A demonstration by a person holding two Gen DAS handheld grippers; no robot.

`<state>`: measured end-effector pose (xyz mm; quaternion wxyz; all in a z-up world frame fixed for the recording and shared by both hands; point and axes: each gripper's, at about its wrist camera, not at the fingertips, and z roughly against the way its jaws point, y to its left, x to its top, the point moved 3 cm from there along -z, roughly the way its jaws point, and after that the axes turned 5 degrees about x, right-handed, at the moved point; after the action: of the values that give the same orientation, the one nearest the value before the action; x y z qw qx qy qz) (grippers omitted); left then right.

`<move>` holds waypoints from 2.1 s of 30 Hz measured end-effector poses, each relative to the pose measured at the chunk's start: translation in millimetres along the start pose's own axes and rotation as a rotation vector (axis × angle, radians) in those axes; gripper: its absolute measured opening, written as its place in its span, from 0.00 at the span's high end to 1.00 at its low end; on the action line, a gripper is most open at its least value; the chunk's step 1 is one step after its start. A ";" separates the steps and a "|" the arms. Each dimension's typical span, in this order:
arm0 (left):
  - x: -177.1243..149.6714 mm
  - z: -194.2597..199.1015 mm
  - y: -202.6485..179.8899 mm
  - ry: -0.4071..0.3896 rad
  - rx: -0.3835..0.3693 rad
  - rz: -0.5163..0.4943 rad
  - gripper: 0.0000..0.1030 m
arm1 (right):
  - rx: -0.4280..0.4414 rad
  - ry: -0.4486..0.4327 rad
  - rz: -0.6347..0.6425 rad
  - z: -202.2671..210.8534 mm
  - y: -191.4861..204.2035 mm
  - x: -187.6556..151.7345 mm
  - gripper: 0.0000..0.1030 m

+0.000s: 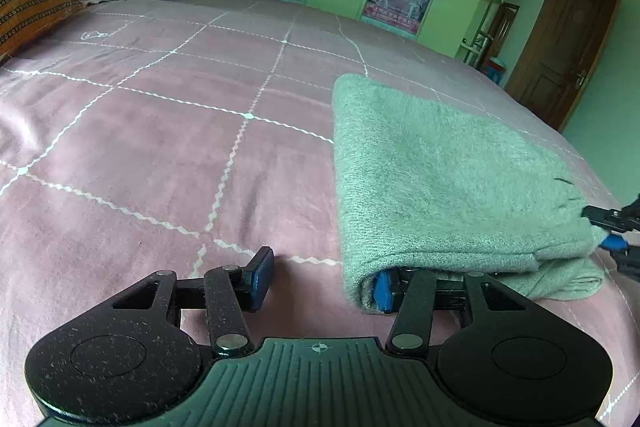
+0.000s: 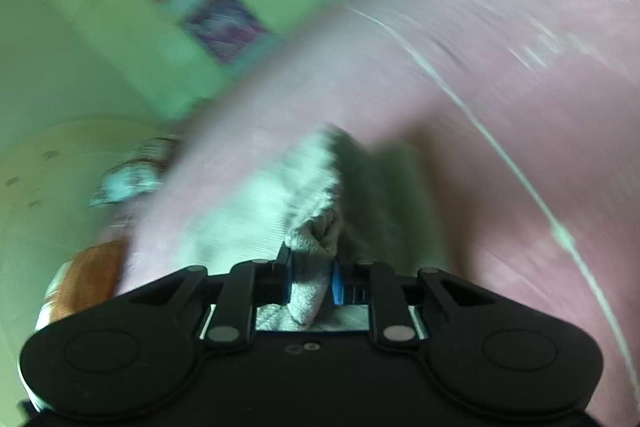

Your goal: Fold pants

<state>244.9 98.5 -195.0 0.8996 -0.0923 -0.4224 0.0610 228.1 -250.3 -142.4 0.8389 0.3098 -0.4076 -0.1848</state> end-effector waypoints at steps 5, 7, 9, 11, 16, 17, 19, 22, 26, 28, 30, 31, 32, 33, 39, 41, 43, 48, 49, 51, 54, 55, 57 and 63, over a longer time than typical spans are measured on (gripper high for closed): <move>0.0 -3.3 1.9 0.005 0.001 0.009 0.51 | 0.027 -0.063 -0.057 27.8 -9.8 -1.5 0.75; -0.7 -2.8 0.9 0.005 0.004 0.007 0.51 | 0.041 -0.053 -0.089 33.0 -11.3 -3.2 0.70; -0.9 -2.6 1.0 0.004 0.005 0.008 0.51 | 0.044 -0.028 -0.129 30.4 -16.4 -2.8 0.61; -1.4 -1.4 -0.2 0.003 0.006 0.006 0.51 | 0.031 -0.008 -0.134 25.7 -18.4 -4.5 0.47; -1.4 -1.7 -0.2 0.004 0.006 0.010 0.51 | 0.051 0.018 -0.135 12.1 -14.2 -13.3 0.46; -1.4 -1.8 0.3 0.004 0.005 0.010 0.51 | 0.057 0.024 -0.135 8.7 -13.3 -12.9 0.46; -1.4 -1.9 0.4 0.005 0.004 0.010 0.51 | 0.058 0.018 -0.152 2.2 -12.9 -10.7 0.45; -1.6 -2.5 0.6 0.005 0.002 0.011 0.51 | 0.064 0.019 -0.177 -8.1 -14.0 -9.4 0.37; -1.9 -2.9 0.5 0.005 -0.001 0.014 0.51 | 0.031 0.059 -0.155 -19.8 -12.6 -9.4 0.35; -2.1 -3.2 0.6 0.006 -0.002 0.012 0.51 | 0.041 0.048 -0.179 -16.6 -14.1 -9.7 0.39; -2.2 -3.3 0.0 0.006 -0.002 0.011 0.51 | 0.048 0.057 -0.195 -18.4 -19.0 -10.2 0.42; -2.1 -3.3 0.0 0.006 -0.002 0.012 0.51 | 0.044 0.063 -0.187 -19.6 -19.0 -9.7 0.41; -2.1 -3.3 -0.1 0.006 -0.002 0.011 0.51 | 0.041 0.068 -0.177 -21.0 -18.4 -8.4 0.39; -2.1 -3.3 -0.4 0.006 -0.002 0.010 0.51 | 0.036 0.072 -0.165 -22.7 -16.4 -7.6 0.36; -0.3 2.8 -2.6 -0.015 -0.012 0.013 0.51 | 0.042 0.099 -0.105 -30.6 0.4 -2.5 0.69; 0.7 7.1 -7.7 -0.036 -0.019 -0.009 0.51 | 0.064 0.077 -0.052 -24.5 15.2 4.1 0.71; 0.7 6.0 -16.3 -0.038 -0.029 -0.056 0.51 | 0.096 0.053 -0.019 -18.1 32.3 10.6 0.71; 3.8 -2.2 -15.7 -0.041 0.068 -0.029 0.51 | 0.181 0.045 0.039 -16.2 78.5 23.2 0.72; 6.2 0.4 -5.7 -0.057 0.063 0.037 0.49 | 0.197 0.038 0.057 -14.3 88.9 27.3 0.73; 9.9 8.5 1.2 -0.101 0.019 0.091 0.44 | 0.232 0.005 0.084 -4.8 107.2 41.4 0.74; 7.8 11.9 -7.6 -0.116 0.031 0.026 0.41 | 0.283 -0.078 0.105 21.7 118.0 61.2 0.81; 6.7 10.3 -8.1 -0.106 0.035 0.020 0.41 | 0.272 -0.096 0.121 28.3 114.2 63.4 0.81; 5.3 5.0 -5.1 -0.073 0.042 0.024 0.41 | 0.217 -0.102 0.102 27.5 86.4 58.8 0.81; 0.2 2.1 -8.4 -0.036 0.045 0.002 0.40 | 0.028 0.041 -0.268 -19.1 -46.7 7.5 0.82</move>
<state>243.7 90.6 -191.7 0.8937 -0.0713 -0.4369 0.0733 245.2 -282.0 -178.5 0.8103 0.3768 -0.3480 -0.2833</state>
